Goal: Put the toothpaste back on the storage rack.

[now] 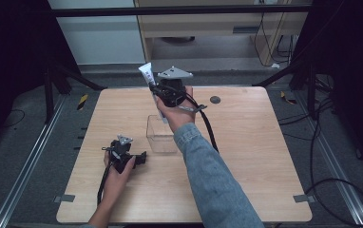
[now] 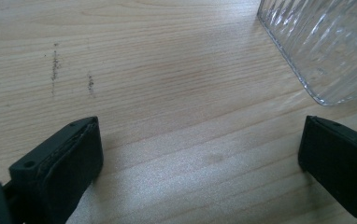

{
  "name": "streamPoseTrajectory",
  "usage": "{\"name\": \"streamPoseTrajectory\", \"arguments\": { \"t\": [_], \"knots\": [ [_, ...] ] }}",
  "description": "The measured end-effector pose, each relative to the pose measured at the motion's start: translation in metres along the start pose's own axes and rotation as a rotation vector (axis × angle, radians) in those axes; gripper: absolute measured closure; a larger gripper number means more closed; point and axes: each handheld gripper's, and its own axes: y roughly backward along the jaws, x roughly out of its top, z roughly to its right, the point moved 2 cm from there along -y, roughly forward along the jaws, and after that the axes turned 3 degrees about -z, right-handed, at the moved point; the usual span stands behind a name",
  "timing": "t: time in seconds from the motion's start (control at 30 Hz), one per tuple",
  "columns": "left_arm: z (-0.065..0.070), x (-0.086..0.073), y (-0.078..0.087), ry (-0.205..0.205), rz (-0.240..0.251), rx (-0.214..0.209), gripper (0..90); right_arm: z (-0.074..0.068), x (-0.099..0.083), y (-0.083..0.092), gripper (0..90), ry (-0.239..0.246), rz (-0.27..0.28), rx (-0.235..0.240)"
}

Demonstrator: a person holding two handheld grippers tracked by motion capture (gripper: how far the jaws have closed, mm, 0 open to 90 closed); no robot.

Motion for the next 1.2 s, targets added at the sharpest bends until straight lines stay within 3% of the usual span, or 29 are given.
{"name": "streamPoseTrajectory", "arguments": {
  "t": [0.33, 1.2],
  "knots": [
    [0.000, 0.000, 0.000, 0.000, 0.000, 0.000, 0.0, -0.007, -0.026, -0.007, 79.4, 0.025, -0.013, -0.007],
    [0.000, 0.000, 0.000, -0.001, 0.002, -0.001, 0.0, -0.008, -0.048, -0.021, 79.2, 0.028, -0.039, 0.008]
  ]
}}
